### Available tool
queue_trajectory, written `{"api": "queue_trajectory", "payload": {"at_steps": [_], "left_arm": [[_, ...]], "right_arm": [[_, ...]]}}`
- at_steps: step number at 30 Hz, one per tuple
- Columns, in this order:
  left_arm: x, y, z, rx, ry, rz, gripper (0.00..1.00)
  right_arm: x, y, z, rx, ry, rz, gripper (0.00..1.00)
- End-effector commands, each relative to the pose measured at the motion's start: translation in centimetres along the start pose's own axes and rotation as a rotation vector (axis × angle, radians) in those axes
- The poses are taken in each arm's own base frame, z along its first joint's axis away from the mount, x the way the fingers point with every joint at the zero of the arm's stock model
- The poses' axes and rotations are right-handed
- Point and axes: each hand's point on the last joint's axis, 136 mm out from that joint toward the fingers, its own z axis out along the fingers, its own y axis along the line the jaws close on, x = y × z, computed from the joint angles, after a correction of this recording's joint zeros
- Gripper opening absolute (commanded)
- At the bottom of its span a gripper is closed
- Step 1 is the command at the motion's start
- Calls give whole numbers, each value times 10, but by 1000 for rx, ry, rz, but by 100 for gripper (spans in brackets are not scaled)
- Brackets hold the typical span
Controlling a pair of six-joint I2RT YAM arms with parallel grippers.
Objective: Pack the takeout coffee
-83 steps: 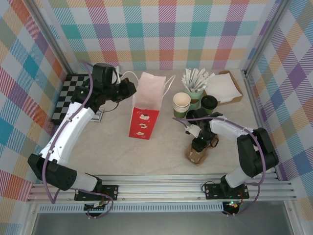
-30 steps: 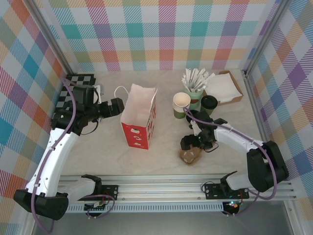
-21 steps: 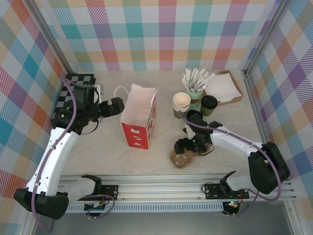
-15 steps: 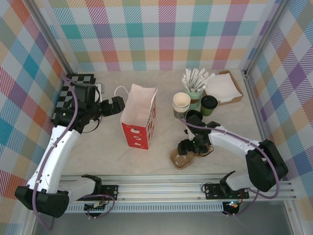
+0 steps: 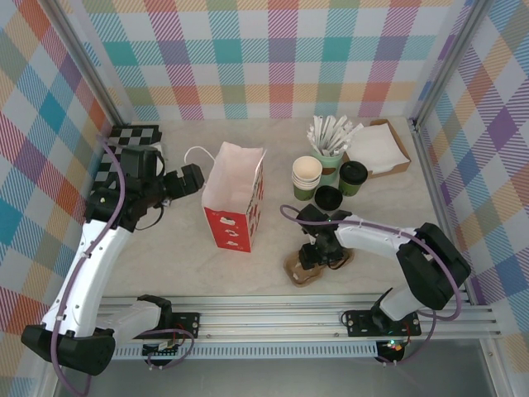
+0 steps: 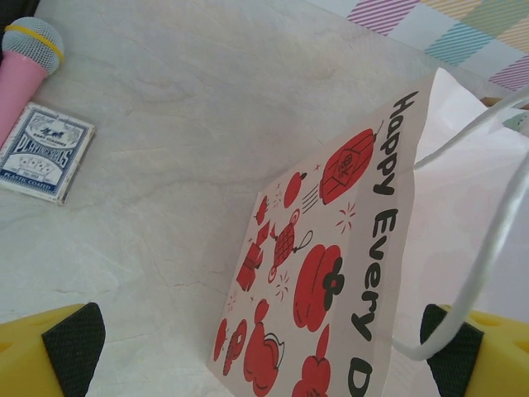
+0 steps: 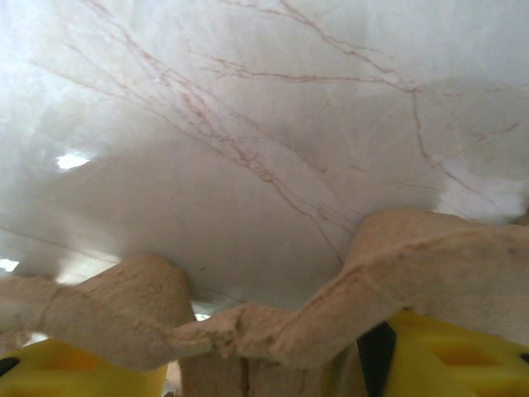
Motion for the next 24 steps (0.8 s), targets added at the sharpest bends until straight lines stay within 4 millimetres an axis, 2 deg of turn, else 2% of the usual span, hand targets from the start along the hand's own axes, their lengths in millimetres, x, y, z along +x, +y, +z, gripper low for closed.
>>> {"api": "queue_trajectory", "payload": {"at_steps": [1,5,12,18,24], "left_arm": [[9,10,-5,-31,8,-17,100],[10,8,-4,-17,15,-16,100],[13,3,-3,13,33,-58,100],[20,15,-6,-42,39,-84,100],[23,19,-5,-59,45,-100,100]], "right_arm": [[-7,-5,-3,54,-29,26,62],[-8,1,-5,49,-30,-6,60],[-11,-1,-4,77,-27,-12,59],[-14,-3,-7,89,-41,-13,58],[-14,-3,-8,93,-47,-11,51]]}}
